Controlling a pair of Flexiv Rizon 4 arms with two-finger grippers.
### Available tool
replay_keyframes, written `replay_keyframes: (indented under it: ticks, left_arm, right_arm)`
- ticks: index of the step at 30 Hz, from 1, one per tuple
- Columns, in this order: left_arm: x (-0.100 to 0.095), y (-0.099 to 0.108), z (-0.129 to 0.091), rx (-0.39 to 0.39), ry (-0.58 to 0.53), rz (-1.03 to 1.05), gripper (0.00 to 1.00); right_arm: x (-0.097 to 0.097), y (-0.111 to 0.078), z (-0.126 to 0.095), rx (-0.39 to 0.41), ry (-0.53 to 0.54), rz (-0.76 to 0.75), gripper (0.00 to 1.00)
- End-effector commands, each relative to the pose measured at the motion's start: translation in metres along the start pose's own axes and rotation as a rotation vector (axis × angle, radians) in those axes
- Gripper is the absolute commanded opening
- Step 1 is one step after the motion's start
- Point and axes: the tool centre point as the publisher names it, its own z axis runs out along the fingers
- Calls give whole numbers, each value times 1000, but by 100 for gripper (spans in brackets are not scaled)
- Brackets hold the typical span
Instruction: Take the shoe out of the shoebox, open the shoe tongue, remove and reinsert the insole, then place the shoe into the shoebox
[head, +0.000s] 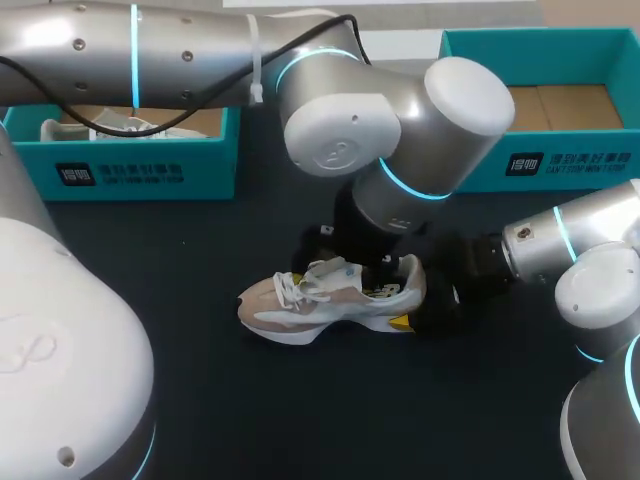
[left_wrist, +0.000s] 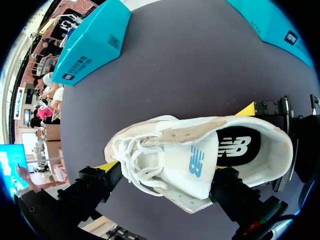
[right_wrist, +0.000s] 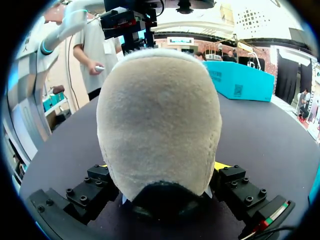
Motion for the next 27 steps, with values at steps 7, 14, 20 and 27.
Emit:
replay_keyframes:
  ticks: [7,14,20,27]
  left_arm:
    - [-25,3,-11,-40,91,-259,37]
    - [-32,6,-22,-46,133,-248,0]
    - [-38,11,-29,-49,183,-232,0]
    - [-51,18,-27,-68,211,-248,0]
  right_arm:
    - [-2,-2,10,4,-1,1,0]
    - [-2,-2,10,4,-1,1,0]
    - [-2,-2,10,4,-1,1,0]
    - [-2,-2,10,4,-1,1,0]
